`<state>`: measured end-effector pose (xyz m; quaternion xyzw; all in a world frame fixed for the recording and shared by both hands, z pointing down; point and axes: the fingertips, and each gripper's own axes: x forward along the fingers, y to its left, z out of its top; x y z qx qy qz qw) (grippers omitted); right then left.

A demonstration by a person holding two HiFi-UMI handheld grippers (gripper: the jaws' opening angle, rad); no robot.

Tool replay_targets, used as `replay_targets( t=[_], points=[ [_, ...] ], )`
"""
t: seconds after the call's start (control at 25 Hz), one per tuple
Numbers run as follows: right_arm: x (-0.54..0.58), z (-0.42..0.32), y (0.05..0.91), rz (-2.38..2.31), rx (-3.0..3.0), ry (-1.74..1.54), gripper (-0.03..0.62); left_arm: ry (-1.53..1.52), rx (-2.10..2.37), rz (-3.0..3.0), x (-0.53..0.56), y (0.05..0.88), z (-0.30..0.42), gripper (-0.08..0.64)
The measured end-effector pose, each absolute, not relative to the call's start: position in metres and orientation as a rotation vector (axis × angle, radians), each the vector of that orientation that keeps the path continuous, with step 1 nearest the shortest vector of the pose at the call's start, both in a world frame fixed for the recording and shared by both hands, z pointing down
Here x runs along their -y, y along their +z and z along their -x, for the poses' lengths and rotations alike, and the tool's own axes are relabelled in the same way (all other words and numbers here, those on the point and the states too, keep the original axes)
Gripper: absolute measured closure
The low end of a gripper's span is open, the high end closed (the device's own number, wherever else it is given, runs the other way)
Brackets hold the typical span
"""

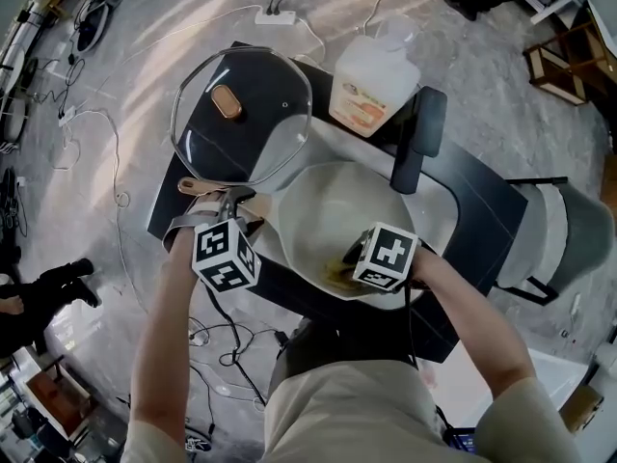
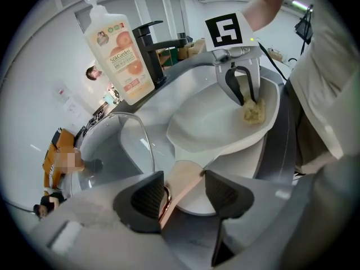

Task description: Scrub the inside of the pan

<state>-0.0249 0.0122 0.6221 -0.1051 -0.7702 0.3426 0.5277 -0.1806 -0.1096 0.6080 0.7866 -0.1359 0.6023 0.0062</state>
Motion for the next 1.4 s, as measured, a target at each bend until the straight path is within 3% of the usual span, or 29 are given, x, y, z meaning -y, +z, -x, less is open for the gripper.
replay_targets(
  t=[0.28,0.56,0.96,1.4],
  points=[
    [0.026,0.093,0.635,0.071,2.047,0.803,0.490,1.875,0.435,-2.478,0.109,0.608,0.180,0.321],
    [0.081,0.100,0.670,-0.207,2.075,0.716,0.497,1.877,0.434,-2.483,0.110,0.607,0.180,0.322],
    [0.125,0.013,0.728,-0.280,1.747,0.297,0.505,1.881,0.418,-2.474,0.110,0.607,0.180,0.322],
    [0.018,-0.044,0.677,0.177,1.543,0.571,0.505,1.882,0.410,-2.452,0.109,0.608,0.181,0.321]
  ],
)
